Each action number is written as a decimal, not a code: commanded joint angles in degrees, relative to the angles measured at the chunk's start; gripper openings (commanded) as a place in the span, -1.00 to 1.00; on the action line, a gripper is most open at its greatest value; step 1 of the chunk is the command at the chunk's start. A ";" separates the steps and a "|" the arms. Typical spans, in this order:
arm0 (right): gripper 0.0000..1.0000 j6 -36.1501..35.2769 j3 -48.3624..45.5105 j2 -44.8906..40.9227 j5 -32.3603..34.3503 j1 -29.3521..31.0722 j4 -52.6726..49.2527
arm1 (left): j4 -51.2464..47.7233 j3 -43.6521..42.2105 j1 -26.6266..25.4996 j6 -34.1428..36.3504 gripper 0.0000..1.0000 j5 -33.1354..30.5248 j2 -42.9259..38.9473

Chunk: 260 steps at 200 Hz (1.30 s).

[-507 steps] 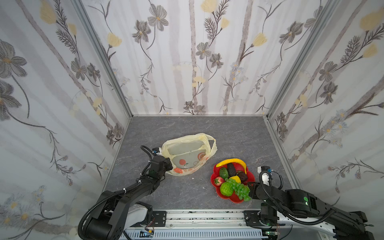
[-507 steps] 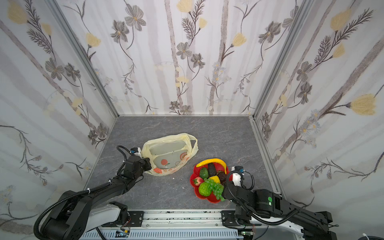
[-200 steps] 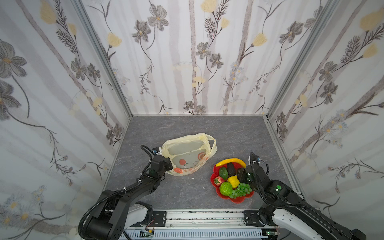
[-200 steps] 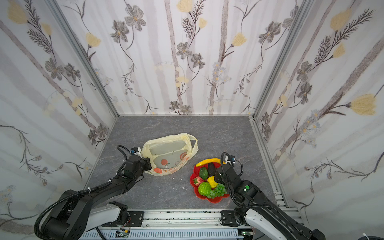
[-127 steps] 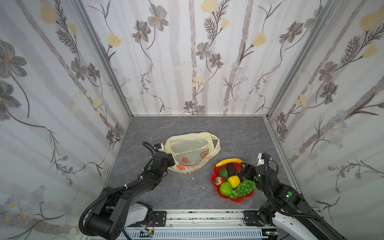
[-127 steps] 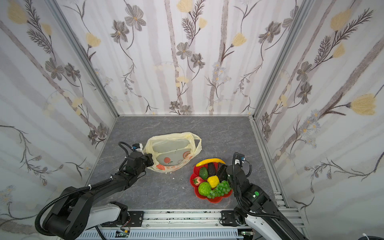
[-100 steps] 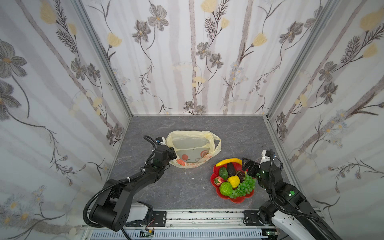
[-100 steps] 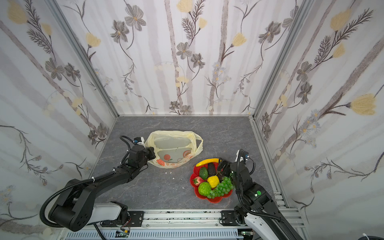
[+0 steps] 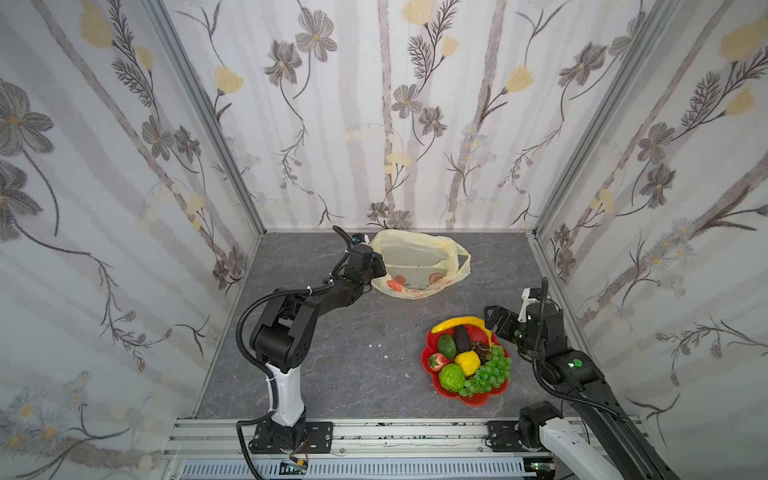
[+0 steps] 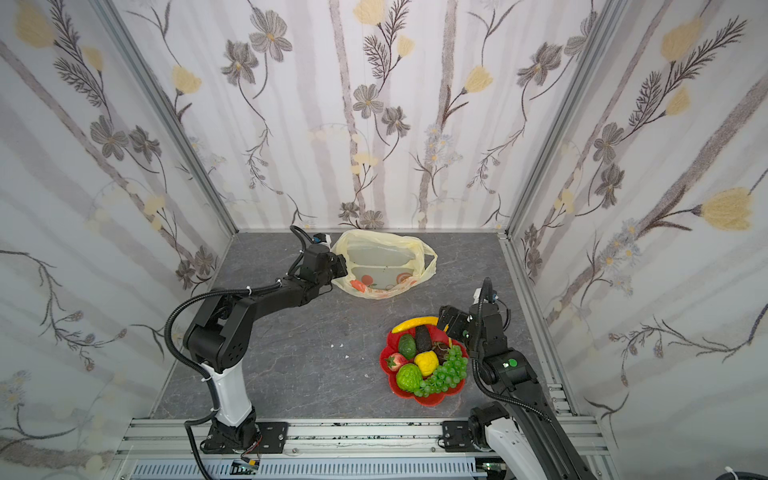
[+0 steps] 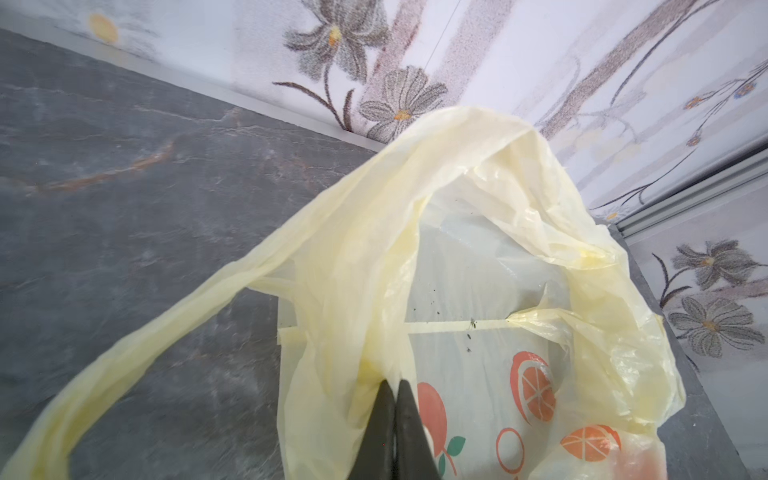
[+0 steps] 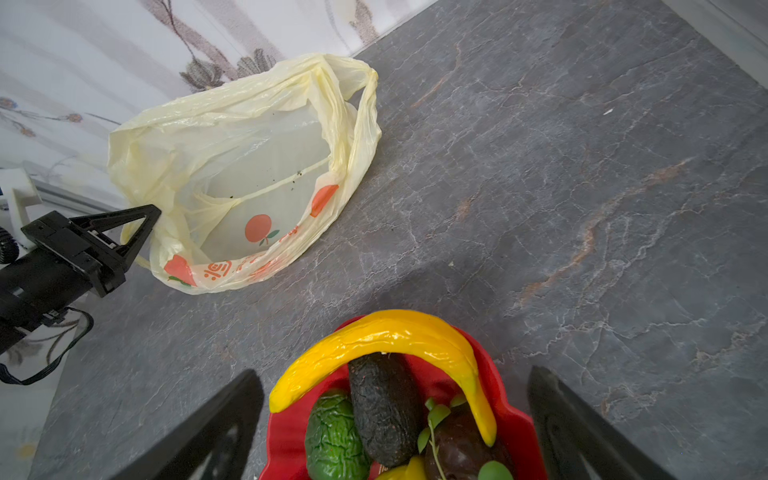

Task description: Take the fake fruits out of the plastic bag

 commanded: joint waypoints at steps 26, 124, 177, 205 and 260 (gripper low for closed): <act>0.99 5.51 -3.35 -3.62 2.14 -3.31 -5.33 | -7.60 11.43 -1.29 3.42 -0.66 1.00 6.77; 0.99 15.44 -4.62 -8.37 11.03 4.54 -13.90 | -22.79 15.44 -2.44 3.09 0.82 -6.33 -1.11; 0.99 21.14 -9.68 -11.64 8.58 7.50 -14.40 | -21.68 2.44 -2.45 0.30 1.00 -6.90 -13.09; 0.99 22.48 -12.34 -12.19 6.10 9.10 -13.37 | -19.36 -3.89 -2.45 -0.78 1.00 -7.57 -18.32; 0.99 25.70 -15.70 -12.01 1.85 11.85 -8.56 | -13.95 -13.18 -2.50 -2.59 1.00 -7.67 -25.27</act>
